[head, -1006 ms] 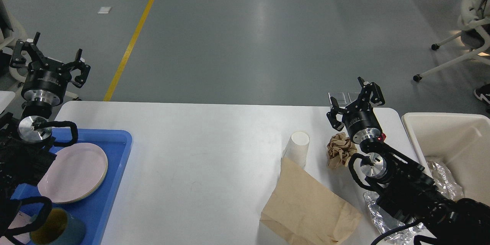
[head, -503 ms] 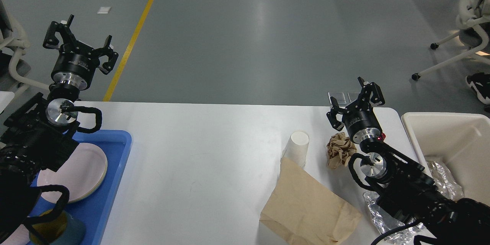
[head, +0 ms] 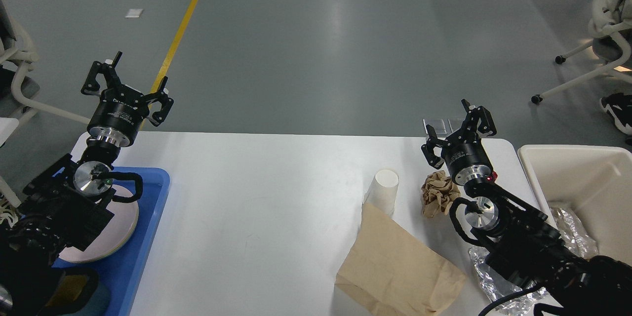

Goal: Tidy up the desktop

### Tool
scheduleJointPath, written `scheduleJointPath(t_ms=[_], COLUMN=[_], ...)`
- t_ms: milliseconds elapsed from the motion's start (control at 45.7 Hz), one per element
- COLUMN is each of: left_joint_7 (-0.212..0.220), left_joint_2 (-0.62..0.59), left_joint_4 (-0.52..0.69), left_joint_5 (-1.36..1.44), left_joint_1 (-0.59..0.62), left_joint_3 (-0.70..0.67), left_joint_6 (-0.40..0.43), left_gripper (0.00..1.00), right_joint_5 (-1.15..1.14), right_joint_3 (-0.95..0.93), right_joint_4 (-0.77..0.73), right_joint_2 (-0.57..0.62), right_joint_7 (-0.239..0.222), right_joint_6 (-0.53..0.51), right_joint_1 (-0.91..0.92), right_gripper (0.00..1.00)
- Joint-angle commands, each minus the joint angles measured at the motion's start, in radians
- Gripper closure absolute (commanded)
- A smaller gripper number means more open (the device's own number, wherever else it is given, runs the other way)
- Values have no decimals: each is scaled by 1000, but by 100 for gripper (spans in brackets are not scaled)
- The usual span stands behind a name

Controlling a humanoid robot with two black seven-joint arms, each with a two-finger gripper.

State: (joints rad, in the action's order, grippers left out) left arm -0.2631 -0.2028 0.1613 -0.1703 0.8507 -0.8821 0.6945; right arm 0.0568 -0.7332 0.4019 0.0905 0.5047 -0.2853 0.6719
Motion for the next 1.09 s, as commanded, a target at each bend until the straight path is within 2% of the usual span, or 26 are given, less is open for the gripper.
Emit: scheduleJointPath(t_ms=[0,1072], left_joint_7=[-8,-19], left_joint_2=[11,25], left_joint_4=[0,-2], left_joint_5=[0,-8], left_joint_1=[-4,-122], left_joint_3=[-2,-18], left_joint_6=[0,5], left_gripper=[4,3], right_joint_5=[0,0], right_joint_3=[0,0], right_joint_4=[0,0], right_joint_2=[0,0], right_joint_7=[0,0], right_joint_6=[0,0], right_joint_1=[2,0], right_gripper=[0,0])
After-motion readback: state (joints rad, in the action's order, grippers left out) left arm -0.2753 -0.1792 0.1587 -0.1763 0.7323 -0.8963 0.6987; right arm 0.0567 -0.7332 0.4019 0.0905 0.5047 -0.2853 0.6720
